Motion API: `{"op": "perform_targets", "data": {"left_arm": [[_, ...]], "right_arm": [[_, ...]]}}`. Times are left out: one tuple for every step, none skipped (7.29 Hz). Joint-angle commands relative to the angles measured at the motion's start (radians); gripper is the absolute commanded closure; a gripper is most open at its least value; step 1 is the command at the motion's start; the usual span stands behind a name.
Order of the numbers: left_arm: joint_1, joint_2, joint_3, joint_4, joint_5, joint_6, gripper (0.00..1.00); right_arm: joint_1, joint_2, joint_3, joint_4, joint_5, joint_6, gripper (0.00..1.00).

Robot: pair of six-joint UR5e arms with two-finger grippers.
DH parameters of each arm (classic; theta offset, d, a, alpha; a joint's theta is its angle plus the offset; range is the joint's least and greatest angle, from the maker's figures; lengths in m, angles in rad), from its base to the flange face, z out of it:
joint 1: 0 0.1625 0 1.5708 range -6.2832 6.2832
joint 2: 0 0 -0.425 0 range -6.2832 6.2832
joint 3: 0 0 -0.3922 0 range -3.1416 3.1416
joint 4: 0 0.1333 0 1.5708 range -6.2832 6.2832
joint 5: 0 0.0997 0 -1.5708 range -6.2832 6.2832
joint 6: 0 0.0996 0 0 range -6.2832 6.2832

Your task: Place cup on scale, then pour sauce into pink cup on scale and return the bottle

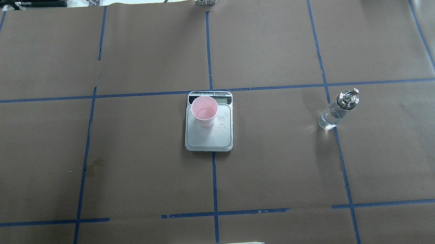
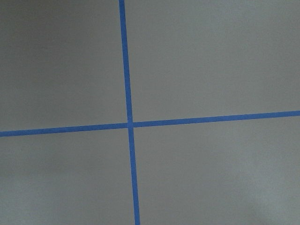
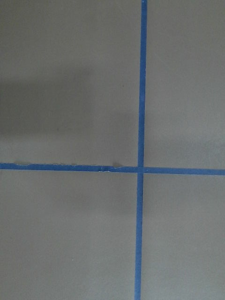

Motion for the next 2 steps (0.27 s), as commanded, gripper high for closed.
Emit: {"op": "perform_targets", "data": {"left_arm": [[0.0, 0.0, -0.007, 0.001, 0.0, 0.0, 0.0], [0.0, 0.0, -0.006, 0.002, 0.0, 0.0, 0.0]], "right_arm": [[0.0, -0.002, 0.0, -0.001, 0.0, 0.0, 0.0], [0.002, -0.002, 0.003, -0.001, 0.003, 0.0, 0.0]]}}
